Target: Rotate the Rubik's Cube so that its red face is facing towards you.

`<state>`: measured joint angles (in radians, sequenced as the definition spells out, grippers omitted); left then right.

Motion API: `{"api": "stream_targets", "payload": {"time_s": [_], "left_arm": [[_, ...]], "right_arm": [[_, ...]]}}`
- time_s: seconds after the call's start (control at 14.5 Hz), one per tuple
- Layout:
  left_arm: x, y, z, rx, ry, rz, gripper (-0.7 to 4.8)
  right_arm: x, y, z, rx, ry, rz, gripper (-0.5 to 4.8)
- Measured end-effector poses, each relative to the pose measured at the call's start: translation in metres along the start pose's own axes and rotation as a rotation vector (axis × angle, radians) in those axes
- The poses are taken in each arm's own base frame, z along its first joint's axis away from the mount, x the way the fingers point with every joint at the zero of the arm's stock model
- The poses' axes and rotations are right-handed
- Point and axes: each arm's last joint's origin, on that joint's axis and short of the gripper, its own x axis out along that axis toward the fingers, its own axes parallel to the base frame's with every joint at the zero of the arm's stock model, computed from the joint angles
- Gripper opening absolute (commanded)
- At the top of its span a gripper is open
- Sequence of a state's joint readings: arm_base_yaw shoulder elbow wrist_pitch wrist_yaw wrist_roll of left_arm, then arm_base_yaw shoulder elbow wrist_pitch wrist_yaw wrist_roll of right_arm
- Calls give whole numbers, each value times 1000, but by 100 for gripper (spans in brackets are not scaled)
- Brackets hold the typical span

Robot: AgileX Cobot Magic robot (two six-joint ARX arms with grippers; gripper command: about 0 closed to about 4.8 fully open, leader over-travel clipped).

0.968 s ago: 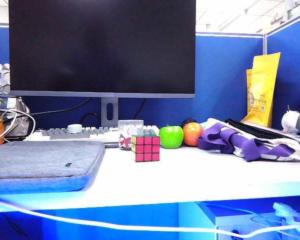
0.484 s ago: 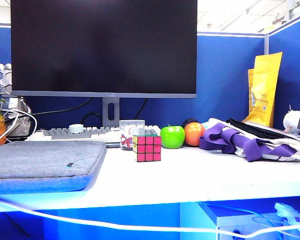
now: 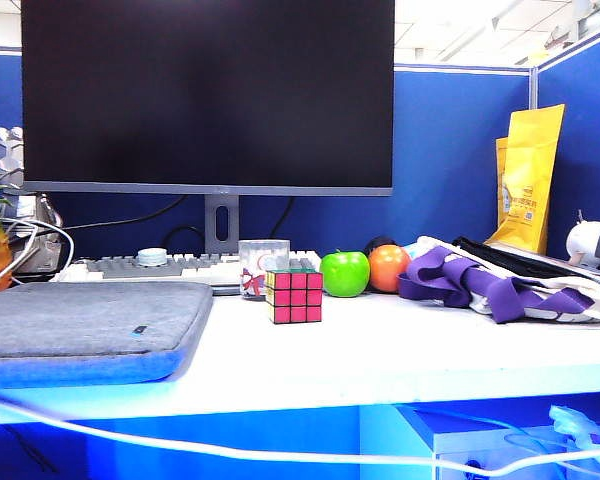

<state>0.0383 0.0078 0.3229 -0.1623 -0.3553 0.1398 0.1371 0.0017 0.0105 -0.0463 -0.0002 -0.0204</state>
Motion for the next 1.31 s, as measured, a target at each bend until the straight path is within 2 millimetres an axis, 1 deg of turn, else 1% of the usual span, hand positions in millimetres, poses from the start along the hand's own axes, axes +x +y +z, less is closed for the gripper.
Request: {"api": "stream_targets", "payload": {"time_s": [0.14, 0.35, 0.55, 0.62, 0.69, 0.83, 0.9, 0.97, 1.11, 1.31], "left_arm": [[0, 0, -2, 6, 15, -1, -1], [0, -1, -7, 22, 57, -7, -1], [1, -3, -14, 36, 96, -23, -1], [1, -5, -14, 33, 88, -83, -1], [2, -10, -17, 26, 71, -199, -1], [4, -23, -39, 20, 100, -496, -1], [5, -28, -50, 13, 99, -606, -1], [6, -31, -57, 7, 78, -658, -1], [6, -31, -54, 4, 39, -658, -1], [7, -33, -60, 5, 52, -663, -1]], "right_arm": [[0, 0, -3, 0, 32, 3, -1], [0, 1, -3, 0, 26, 24, -1], [0, 5, -2, 1, 16, 139, -1], [0, 7, -2, 0, 16, 175, -1], [-1, 9, -2, -1, 16, 198, -1], [-1, 13, -3, -2, 32, 245, -1], [-1, 15, -4, -3, 44, 262, -1], [-2, 15, -4, -3, 44, 266, -1], [-2, 15, -4, -2, 44, 278, -1], [-2, 15, -4, -2, 43, 286, -1]]}}
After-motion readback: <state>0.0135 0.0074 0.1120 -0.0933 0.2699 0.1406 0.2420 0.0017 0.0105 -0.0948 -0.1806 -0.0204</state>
